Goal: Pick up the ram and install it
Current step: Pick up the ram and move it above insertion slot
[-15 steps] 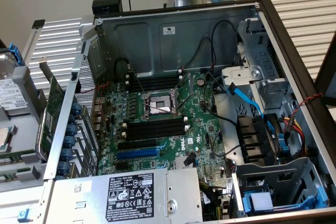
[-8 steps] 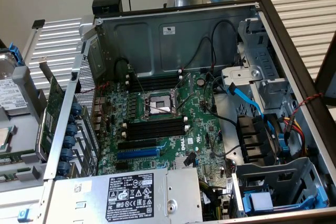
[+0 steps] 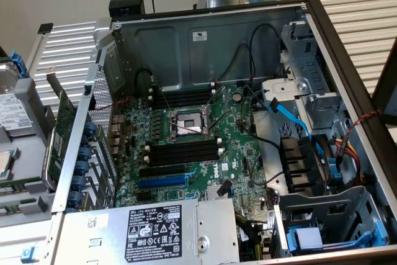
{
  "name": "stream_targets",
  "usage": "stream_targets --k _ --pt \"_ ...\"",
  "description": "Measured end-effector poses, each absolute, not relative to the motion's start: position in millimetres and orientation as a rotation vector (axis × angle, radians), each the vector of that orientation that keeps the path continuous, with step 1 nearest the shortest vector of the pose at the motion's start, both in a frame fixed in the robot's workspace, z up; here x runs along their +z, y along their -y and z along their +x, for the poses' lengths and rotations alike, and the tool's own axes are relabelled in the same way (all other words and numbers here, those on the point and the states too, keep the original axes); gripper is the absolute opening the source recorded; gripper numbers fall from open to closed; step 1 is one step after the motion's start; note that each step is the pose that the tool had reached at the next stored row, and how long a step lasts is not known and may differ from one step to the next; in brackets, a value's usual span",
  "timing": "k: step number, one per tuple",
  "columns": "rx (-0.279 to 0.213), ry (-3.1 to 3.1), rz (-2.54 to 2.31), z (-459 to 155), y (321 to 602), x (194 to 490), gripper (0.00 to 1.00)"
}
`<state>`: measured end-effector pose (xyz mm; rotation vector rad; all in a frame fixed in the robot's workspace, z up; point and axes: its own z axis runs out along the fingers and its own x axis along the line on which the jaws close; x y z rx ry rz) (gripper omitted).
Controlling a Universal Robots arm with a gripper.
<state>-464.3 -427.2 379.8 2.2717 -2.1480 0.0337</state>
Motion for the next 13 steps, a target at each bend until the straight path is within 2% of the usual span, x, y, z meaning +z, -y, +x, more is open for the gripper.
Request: stream_targets --k 5,8,9,10,13 --pt "0.026 2.142 2.288 -464.4 427.4 378.7 0.11" --pt "0.024 2.142 2.288 -464.4 428.2 377.4 0.3" --pt "0.023 2.142 2.289 -464.4 428.4 376.1 0.3" --pt "0.022 2.142 2.289 -464.4 428.8 374.3 0.36" --pt "0.022 2.143 2.289 -464.4 430.5 368.9 0.36"
